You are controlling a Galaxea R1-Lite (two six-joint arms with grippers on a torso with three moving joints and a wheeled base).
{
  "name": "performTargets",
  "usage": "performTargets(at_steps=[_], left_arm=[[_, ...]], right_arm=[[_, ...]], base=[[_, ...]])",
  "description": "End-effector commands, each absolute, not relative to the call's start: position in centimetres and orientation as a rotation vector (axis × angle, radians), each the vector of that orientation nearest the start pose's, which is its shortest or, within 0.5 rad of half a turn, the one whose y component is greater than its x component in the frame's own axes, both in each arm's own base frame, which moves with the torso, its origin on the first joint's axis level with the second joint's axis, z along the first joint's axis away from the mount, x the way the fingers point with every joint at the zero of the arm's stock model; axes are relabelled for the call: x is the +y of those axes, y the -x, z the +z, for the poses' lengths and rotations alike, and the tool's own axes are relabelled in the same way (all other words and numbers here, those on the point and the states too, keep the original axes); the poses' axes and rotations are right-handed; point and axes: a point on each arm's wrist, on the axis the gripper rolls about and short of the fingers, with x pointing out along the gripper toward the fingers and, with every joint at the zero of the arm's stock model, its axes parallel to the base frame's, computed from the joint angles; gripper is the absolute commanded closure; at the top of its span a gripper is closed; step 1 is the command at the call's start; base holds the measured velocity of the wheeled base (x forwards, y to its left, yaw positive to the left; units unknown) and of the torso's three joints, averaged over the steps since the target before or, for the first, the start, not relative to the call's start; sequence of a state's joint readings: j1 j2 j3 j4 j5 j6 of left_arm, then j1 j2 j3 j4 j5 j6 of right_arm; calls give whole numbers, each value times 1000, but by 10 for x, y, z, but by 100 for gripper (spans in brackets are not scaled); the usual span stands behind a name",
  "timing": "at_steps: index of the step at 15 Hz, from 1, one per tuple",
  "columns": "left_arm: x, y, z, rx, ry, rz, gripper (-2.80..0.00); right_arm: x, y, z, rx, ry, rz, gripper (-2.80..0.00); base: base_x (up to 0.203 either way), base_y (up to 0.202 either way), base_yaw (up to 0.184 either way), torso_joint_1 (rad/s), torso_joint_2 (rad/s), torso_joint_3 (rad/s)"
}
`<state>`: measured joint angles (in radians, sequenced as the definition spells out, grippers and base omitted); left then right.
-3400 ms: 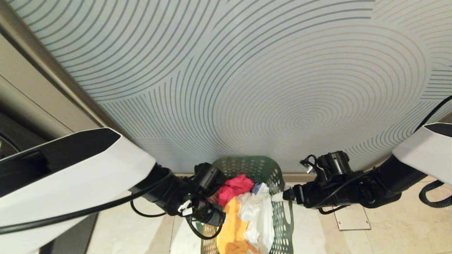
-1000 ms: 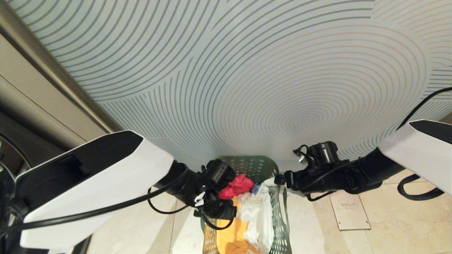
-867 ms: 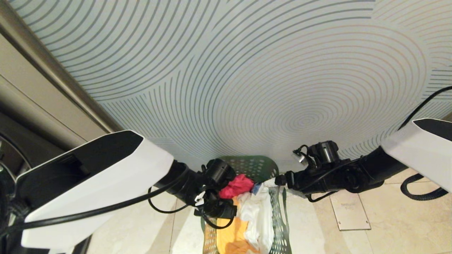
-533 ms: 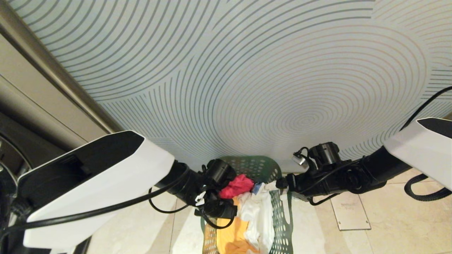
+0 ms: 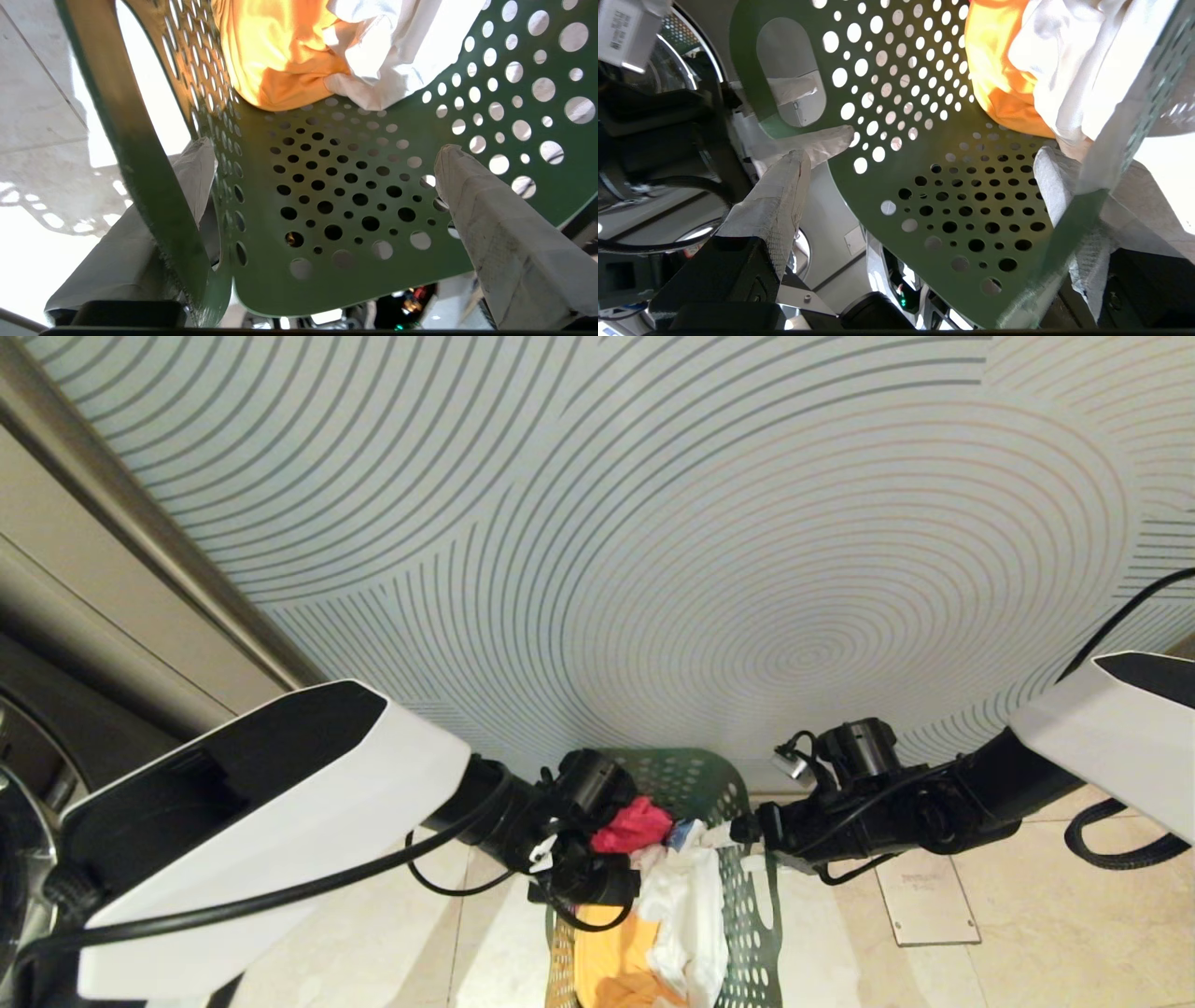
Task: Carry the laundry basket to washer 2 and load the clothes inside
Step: Pick up the clothes basket and put it beside the washing machine
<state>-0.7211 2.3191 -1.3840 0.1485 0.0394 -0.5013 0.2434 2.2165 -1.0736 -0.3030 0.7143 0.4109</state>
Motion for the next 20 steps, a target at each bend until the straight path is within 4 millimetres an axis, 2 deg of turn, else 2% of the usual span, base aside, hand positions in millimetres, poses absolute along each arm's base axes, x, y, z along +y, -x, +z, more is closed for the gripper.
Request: performTargets(at_steps=[1, 4, 13, 14, 15, 16, 20], left_arm=[[-276, -315, 39, 1139, 56, -331, -280], [-282, -320, 46, 1186, 152, -323, -280], [-286, -318, 40, 1195, 140, -319, -280], [-286, -318, 40, 1195, 140, -319, -280], [-286, -318, 40, 1195, 140, -319, -141], [-286, -318, 40, 1196, 140, -318, 0], [-285, -317, 41, 1199, 136, -316, 0]], right_arm=[[108, -372, 38, 1031, -562, 717, -280], [108, -372, 35, 1035, -560, 712, -280], [108, -372, 30, 1042, -550, 714, -280], [108, -372, 30, 1042, -550, 715, -195], [108, -372, 29, 1045, -551, 713, 0], [108, -372, 29, 1047, -552, 712, 0], [108, -372, 29, 1048, -552, 712, 0]], base=[[0, 0, 0, 0, 0, 0], [0, 0, 0, 0, 0, 0], [0, 0, 0, 0, 0, 0], [0, 0, 0, 0, 0, 0], [0, 0, 0, 0, 0, 0], [0, 0, 0, 0, 0, 0], [0, 0, 0, 0, 0, 0]])
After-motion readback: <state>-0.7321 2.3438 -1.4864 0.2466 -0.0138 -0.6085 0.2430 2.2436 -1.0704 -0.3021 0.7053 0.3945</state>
